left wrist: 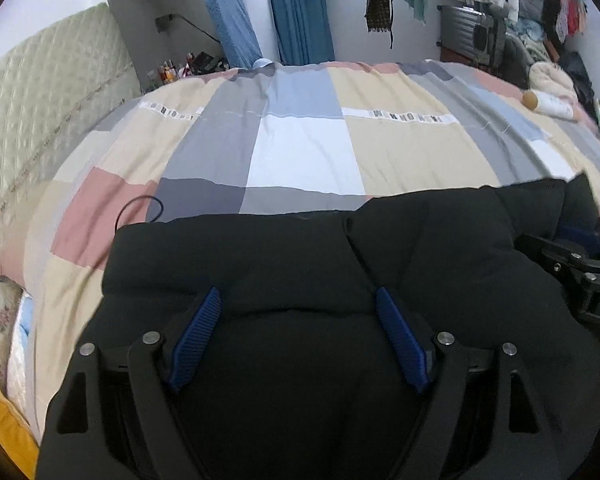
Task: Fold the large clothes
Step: 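Lay the folded jacket half down and press it flat with both tools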
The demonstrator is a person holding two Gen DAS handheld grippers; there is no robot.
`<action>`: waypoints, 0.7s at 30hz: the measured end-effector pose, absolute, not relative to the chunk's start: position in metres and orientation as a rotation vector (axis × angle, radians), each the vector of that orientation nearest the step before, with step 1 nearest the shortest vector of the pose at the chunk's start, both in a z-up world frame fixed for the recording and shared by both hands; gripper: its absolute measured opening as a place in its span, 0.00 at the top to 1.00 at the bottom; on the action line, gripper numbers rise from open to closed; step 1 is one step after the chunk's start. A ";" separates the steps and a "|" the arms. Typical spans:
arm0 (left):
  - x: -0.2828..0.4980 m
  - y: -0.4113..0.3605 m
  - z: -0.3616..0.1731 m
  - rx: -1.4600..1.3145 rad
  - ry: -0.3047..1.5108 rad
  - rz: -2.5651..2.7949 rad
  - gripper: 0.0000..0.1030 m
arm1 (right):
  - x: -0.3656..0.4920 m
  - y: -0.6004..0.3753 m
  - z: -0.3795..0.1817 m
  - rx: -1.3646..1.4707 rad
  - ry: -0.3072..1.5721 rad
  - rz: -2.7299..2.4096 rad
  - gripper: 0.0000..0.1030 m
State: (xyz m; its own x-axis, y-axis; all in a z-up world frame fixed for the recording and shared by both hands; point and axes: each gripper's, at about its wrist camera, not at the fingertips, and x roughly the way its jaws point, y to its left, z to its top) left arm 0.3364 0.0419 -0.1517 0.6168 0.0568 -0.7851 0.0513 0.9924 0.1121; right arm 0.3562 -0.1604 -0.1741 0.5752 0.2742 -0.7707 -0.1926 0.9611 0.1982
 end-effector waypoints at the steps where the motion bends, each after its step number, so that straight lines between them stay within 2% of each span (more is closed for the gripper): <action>1: 0.336 0.041 -0.154 0.132 0.903 0.008 0.22 | 0.356 -0.158 -0.178 0.080 0.908 0.268 0.13; 9: 0.326 0.054 -0.155 0.054 0.905 -0.032 0.21 | 0.348 -0.150 -0.187 0.001 0.906 0.247 0.12; 17: 0.290 0.109 -0.121 -0.081 0.883 -0.065 0.21 | 0.298 -0.197 -0.138 0.016 0.771 0.275 0.14; 21: 0.273 0.125 -0.108 -0.079 0.870 -0.027 0.21 | 0.275 -0.232 -0.130 0.057 0.765 0.285 0.14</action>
State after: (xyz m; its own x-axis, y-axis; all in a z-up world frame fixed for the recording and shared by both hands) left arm 0.2728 0.1248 -0.1082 0.6443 -0.0557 -0.7627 -0.0086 0.9968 -0.0801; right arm 0.2745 -0.2325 -0.1303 0.6851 0.2746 -0.6747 -0.2334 0.9602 0.1537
